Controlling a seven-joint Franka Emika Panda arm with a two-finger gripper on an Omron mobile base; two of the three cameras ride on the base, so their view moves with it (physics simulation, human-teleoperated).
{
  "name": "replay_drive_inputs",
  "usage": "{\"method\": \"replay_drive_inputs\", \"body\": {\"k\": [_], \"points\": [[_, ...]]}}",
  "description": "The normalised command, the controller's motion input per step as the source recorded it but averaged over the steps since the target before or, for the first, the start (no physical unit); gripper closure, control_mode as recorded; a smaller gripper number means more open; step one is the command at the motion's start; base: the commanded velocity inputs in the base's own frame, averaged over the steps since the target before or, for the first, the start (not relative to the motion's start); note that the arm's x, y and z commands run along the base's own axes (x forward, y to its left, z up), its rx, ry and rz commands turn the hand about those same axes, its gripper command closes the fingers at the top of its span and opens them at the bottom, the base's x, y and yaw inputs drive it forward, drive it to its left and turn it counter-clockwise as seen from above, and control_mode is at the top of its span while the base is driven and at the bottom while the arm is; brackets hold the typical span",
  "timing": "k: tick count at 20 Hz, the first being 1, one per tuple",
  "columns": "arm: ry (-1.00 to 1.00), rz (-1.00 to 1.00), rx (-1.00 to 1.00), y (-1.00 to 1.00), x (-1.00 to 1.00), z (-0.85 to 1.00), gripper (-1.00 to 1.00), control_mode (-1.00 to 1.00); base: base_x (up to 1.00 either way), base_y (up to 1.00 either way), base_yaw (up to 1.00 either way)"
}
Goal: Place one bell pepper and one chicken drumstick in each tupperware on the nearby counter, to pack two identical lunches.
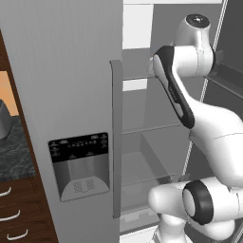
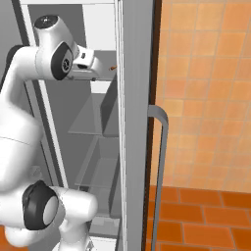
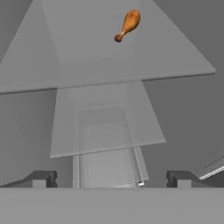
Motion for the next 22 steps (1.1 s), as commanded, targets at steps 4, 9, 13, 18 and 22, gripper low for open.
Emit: {"method": "replay_drive_inputs", "body": {"k": [4, 9, 13, 18, 22], "points": [[-0.04, -0.04, 0.00, -0.17, 1.00, -0.03, -1.00, -1.00, 0.00, 0.00, 0.00], [-0.02, -0.06, 0.00, -0.25, 1.00, -0.16, -1.00, -1.00, 0.00, 0.00, 0.00], [-0.03, -0.03, 0.00, -0.04, 1.00, -0.45, -1.00, -1.00, 0.00, 0.00, 0.00], [-0.05, 0.00, 0.00, 0.01, 0.99, -0.42, -1.00, -1.00, 0.00, 0.00, 0.00], [0.00, 0.00, 0.00, 0.00, 1.00, -0.02, -1.00, -1.00, 0.00, 0.00, 0.00]]}}
